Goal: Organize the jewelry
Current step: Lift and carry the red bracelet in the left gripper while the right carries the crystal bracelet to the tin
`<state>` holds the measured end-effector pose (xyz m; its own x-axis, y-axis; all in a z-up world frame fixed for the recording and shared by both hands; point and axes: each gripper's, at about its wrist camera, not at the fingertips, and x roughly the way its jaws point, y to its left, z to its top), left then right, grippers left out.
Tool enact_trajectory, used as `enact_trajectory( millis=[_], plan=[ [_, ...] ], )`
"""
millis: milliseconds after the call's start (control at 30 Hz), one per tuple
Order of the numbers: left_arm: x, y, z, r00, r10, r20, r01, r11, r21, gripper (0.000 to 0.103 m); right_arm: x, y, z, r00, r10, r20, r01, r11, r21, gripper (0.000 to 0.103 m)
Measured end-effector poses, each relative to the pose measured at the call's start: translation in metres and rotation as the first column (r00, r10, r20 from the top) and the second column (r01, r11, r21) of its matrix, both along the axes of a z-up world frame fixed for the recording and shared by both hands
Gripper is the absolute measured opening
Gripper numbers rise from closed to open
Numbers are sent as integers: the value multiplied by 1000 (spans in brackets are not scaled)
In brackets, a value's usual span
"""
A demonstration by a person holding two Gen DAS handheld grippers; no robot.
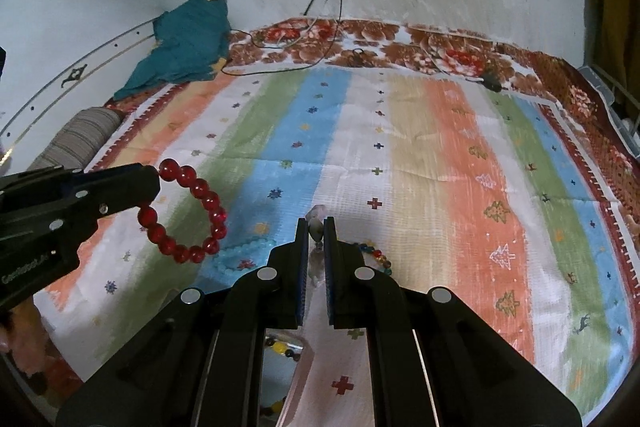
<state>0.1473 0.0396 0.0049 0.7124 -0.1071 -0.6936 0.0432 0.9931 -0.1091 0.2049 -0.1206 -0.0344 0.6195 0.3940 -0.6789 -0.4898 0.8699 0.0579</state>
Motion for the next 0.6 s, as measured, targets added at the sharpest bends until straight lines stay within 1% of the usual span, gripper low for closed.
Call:
enact_trajectory(
  millis=[133, 300, 367, 433, 600],
  plan=[
    [-11, -1, 2, 1000, 4, 6, -4, 1000, 5, 13, -8, 0, 1, 1000, 11, 6, -11, 1000, 6, 8],
    [-24, 1, 6, 1000, 10, 15, -10, 1000, -9, 13, -19, 1, 2, 1000, 23, 8, -23, 1000, 10, 8],
    [-29, 1, 9, 1000, 11, 24, -11, 1000, -13, 13, -24, 3, -1, 999, 40, 0, -40, 999, 3, 8],
    [-34, 2, 10, 999, 17, 27, -17, 1000, -17, 13, -30, 5, -3, 999, 50, 13, -49, 999, -10, 8],
    [-41, 5, 8, 999, 29, 14, -29, 999, -35, 13, -40, 8, -2, 997, 73, 5, -73, 997, 6, 8]
  ],
)
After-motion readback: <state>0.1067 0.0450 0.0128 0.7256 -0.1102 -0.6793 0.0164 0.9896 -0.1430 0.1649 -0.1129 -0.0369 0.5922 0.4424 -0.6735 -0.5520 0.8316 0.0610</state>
